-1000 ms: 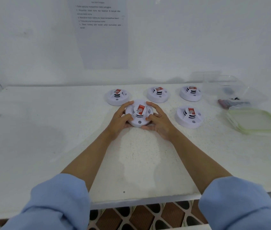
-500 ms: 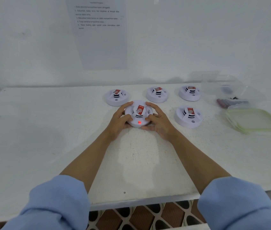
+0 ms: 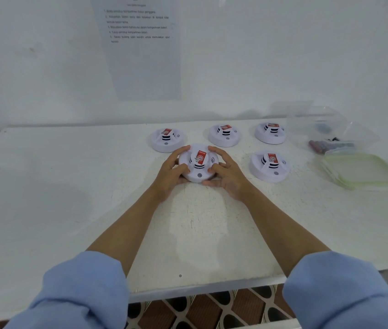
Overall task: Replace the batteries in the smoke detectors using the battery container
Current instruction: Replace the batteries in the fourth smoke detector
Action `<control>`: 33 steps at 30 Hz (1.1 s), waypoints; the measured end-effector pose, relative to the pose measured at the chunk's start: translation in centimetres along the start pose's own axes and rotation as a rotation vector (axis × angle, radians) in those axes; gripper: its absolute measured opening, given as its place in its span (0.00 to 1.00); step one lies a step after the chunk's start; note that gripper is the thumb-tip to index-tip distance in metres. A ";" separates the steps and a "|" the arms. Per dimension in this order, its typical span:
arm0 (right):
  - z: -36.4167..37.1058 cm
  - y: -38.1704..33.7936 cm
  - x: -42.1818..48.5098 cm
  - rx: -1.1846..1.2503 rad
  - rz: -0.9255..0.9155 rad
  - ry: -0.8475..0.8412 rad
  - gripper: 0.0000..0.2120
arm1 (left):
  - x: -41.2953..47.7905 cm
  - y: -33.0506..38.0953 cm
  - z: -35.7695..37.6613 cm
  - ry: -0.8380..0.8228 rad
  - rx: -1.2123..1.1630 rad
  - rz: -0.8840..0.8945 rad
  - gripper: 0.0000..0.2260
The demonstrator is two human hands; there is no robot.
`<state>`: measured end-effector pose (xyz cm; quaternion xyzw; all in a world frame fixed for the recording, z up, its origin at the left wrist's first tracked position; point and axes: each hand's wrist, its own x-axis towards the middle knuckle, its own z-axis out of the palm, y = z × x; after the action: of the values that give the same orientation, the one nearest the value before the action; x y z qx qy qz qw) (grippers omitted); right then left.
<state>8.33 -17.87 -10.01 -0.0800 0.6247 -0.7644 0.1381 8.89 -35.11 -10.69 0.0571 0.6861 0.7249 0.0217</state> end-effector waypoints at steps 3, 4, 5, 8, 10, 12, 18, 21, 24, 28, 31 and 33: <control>0.0 -0.1 -0.1 0.001 0.000 0.004 0.22 | 0.0 -0.1 -0.1 0.001 0.004 -0.003 0.20; 0.1 -0.1 -0.1 0.001 0.001 0.005 0.22 | 0.0 -0.1 0.0 0.001 0.005 -0.005 0.20; 0.1 -0.1 -0.1 0.000 0.002 0.004 0.22 | 0.0 -0.1 0.0 0.001 0.009 -0.005 0.20; 0.1 -0.1 -0.1 -0.007 0.003 0.006 0.22 | 0.0 -0.1 0.0 0.003 0.013 -0.006 0.19; 0.1 -0.2 -0.1 -0.010 0.007 0.010 0.22 | 0.0 -0.1 -0.1 0.002 0.008 -0.009 0.20; 0.1 -0.2 -0.1 -0.013 0.004 0.007 0.22 | 0.0 -0.1 -0.1 -0.001 0.006 -0.007 0.19; 0.1 -0.2 -0.2 -0.021 -0.005 0.003 0.22 | 0.1 -0.2 -0.1 0.003 -0.001 -0.011 0.21; 0.2 -0.2 -0.2 -0.022 0.000 0.003 0.22 | 0.0 -0.1 0.0 0.006 -0.003 -0.016 0.21; 0.2 -0.3 -0.2 -0.026 0.006 0.007 0.22 | -0.1 0.0 0.0 0.007 -0.007 -0.016 0.20; 0.2 -0.3 -0.3 -0.033 0.007 0.010 0.22 | -0.2 0.2 0.2 0.012 0.004 -0.012 0.20; 0.4 -0.3 -0.3 -0.051 0.006 0.024 0.22 | -0.3 0.3 0.3 0.017 0.003 -0.011 0.19; 0.5 -0.3 -0.4 -0.071 -0.002 0.037 0.21 | -0.3 0.3 0.3 0.027 0.012 -0.007 0.19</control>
<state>8.81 -18.18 -9.57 -0.0714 0.6537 -0.7433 0.1232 9.22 -34.83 -10.44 0.0448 0.6908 0.7215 0.0147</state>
